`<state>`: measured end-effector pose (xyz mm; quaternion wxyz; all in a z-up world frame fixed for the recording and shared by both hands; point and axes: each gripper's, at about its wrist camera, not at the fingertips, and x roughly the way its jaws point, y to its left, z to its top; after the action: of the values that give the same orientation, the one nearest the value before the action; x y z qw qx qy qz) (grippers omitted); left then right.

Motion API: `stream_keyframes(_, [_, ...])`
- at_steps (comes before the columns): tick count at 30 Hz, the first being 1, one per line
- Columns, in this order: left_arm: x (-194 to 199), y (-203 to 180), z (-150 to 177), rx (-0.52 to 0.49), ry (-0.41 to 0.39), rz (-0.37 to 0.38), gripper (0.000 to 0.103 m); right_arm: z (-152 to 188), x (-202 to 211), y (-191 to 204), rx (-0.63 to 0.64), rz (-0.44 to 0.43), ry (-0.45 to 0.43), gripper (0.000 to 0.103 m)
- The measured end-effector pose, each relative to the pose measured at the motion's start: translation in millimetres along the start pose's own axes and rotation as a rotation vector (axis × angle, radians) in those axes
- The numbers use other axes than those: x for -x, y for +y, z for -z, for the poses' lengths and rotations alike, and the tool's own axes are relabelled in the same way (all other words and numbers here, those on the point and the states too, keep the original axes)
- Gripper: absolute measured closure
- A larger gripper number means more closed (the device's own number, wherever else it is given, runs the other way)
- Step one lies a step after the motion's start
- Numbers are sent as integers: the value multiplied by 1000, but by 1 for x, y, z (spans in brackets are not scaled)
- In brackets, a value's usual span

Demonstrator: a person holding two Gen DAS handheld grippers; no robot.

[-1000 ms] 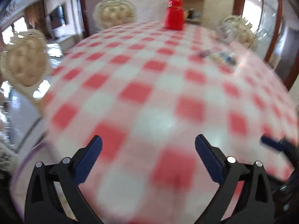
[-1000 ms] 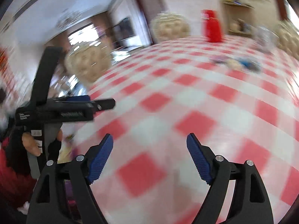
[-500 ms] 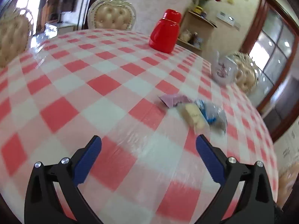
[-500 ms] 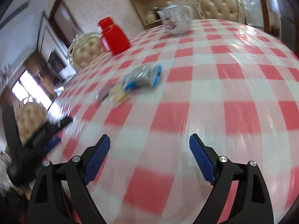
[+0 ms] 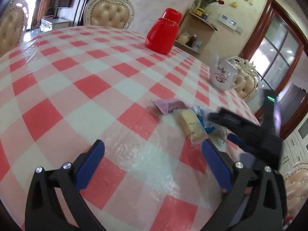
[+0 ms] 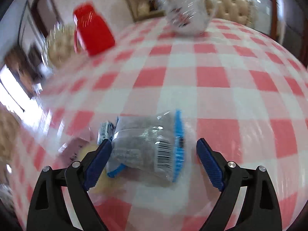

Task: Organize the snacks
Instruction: 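Grasp the clear blue-edged bag with the right tool while the left tool grasps the yellow cake bag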

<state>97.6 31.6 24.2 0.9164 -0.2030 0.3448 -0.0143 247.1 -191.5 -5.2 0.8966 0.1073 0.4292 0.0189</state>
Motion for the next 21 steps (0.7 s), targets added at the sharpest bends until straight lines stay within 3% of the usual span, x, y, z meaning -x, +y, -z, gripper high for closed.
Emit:
stream_keyframes(3, [0, 1, 1, 2, 8, 10, 2, 0, -11, 14, 90, 85, 20, 15])
stream_keyframes(5, [-1, 1, 0, -2, 11, 20, 2, 4, -8, 17, 126, 82, 17, 25])
stream_keyframes(7, [-3, -1, 1, -13, 20, 30, 2, 11, 3, 8, 127, 43, -6, 42])
stream_keyframes(9, [-3, -2, 2, -22, 24, 33, 2, 20, 18, -7, 106, 9, -31, 46])
stream_keyframes(16, [-5, -16, 5, -87, 33, 1, 2, 56, 97, -69, -18, -157, -144, 46])
stream_keyframes(21, [-40, -49, 2, -93, 110, -47, 2, 67, 118, -95, -104, -185, -175, 46])
